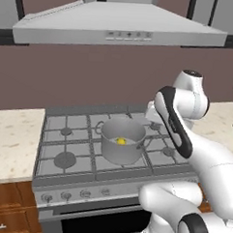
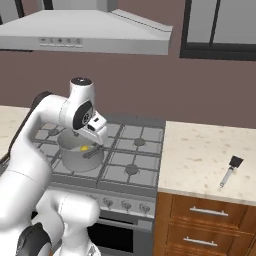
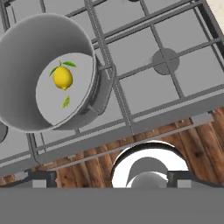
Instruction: Put the lemon and lemon wedge in the pot. Retrieve the spatula and lightly stir the vegetables in the pot.
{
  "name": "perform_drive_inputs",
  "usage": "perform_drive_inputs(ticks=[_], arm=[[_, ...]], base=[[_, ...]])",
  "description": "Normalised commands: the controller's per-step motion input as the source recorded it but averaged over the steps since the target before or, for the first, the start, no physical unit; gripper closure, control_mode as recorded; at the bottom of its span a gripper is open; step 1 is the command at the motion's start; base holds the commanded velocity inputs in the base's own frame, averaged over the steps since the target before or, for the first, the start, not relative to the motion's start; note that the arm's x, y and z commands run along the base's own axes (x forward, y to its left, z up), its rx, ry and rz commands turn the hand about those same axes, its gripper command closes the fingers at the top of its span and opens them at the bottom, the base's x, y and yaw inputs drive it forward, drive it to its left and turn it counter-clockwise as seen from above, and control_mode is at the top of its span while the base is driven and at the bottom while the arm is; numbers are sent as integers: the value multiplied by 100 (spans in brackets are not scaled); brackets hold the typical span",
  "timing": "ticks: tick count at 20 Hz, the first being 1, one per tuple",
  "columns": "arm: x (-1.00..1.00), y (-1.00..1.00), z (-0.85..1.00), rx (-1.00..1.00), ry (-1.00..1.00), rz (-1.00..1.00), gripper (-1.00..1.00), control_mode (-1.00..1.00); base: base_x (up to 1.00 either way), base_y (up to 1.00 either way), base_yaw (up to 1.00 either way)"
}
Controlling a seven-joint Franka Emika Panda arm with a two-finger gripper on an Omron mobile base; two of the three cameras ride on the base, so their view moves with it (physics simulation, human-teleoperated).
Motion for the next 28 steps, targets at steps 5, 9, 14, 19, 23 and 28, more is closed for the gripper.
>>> perform_drive_inputs(ticks=[5, 9, 14, 19, 23, 28], arm=[[0, 0, 0, 0, 0, 0, -100, 100], [0, 0, 0, 0, 0, 0, -100, 100], [0, 0, 0, 0, 0, 0, -100, 100], [0, 0, 0, 0, 0, 0, -100, 100], [0, 0, 0, 0, 0, 0, -100, 100], [0, 0, 0, 0, 0, 0, -100, 100]], base=[[3, -70, -4], [9, -57, -1], [42, -26, 0], [59, -8, 0], [45, -7, 0], [7, -2, 0]])
